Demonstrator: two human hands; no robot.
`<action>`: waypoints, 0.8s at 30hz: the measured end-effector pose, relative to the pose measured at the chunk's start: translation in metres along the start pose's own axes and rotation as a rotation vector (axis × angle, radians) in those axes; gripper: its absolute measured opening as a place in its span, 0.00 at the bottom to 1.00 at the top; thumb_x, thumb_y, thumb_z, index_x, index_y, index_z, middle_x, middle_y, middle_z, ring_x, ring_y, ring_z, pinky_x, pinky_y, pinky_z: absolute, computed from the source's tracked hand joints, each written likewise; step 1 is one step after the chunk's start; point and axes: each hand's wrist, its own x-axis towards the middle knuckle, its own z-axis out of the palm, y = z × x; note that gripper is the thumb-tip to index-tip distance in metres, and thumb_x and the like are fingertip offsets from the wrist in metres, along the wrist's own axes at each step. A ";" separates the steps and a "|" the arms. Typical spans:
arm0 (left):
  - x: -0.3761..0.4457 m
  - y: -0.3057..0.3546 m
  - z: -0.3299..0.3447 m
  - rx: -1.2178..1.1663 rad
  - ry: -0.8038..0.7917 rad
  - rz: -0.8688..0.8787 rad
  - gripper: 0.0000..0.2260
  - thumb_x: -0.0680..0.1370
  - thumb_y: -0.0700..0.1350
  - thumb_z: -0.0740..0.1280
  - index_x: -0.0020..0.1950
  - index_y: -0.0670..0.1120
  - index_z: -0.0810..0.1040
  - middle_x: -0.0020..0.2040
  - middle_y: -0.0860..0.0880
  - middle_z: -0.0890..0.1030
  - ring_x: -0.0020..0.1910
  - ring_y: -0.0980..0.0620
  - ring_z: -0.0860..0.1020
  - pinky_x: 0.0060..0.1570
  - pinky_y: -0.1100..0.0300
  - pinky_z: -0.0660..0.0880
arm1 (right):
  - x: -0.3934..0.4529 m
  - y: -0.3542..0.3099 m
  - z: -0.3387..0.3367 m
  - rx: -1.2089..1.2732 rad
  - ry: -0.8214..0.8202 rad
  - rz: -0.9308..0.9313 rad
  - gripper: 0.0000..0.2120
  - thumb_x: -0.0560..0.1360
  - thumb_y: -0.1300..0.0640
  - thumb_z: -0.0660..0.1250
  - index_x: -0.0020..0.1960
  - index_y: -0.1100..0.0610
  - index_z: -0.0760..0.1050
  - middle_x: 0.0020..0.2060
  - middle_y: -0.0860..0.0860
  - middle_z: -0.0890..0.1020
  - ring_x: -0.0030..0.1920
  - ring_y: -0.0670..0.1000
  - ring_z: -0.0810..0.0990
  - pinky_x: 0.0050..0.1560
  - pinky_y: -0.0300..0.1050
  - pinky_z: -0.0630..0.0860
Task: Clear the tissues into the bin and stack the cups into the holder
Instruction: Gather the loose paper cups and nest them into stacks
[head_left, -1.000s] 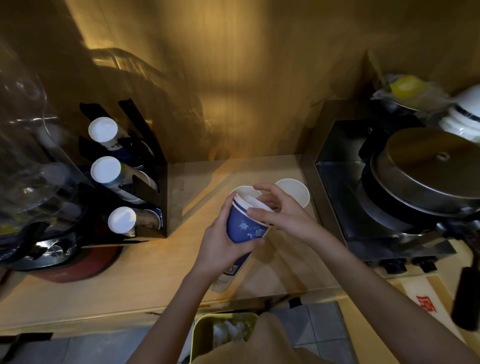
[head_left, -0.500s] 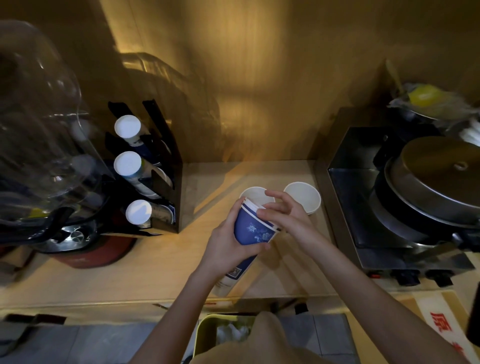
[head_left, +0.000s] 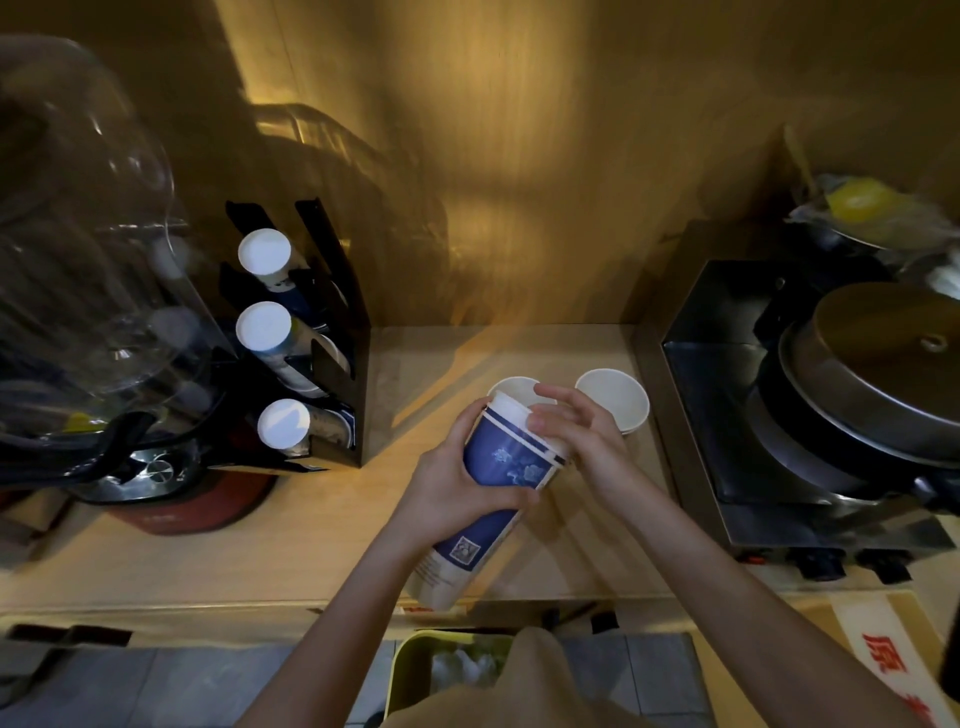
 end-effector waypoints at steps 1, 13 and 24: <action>-0.001 -0.001 -0.002 -0.060 -0.037 -0.036 0.45 0.61 0.50 0.79 0.70 0.61 0.57 0.54 0.54 0.79 0.49 0.55 0.80 0.50 0.56 0.79 | 0.001 -0.002 -0.003 0.020 0.018 -0.005 0.27 0.60 0.55 0.70 0.59 0.55 0.74 0.45 0.49 0.81 0.43 0.46 0.81 0.39 0.36 0.76; -0.006 -0.038 -0.020 -0.300 -0.011 -0.244 0.47 0.55 0.51 0.79 0.68 0.65 0.58 0.53 0.53 0.79 0.46 0.53 0.82 0.42 0.57 0.80 | 0.032 -0.062 -0.051 0.153 0.244 -0.190 0.44 0.51 0.41 0.78 0.62 0.60 0.74 0.58 0.60 0.79 0.57 0.56 0.78 0.58 0.52 0.73; -0.002 -0.044 -0.025 -0.410 0.119 -0.275 0.40 0.66 0.41 0.75 0.70 0.60 0.57 0.50 0.56 0.76 0.47 0.55 0.79 0.37 0.62 0.77 | 0.047 -0.032 -0.017 -0.689 0.175 -0.343 0.39 0.64 0.47 0.76 0.69 0.53 0.63 0.66 0.50 0.70 0.63 0.46 0.68 0.60 0.38 0.63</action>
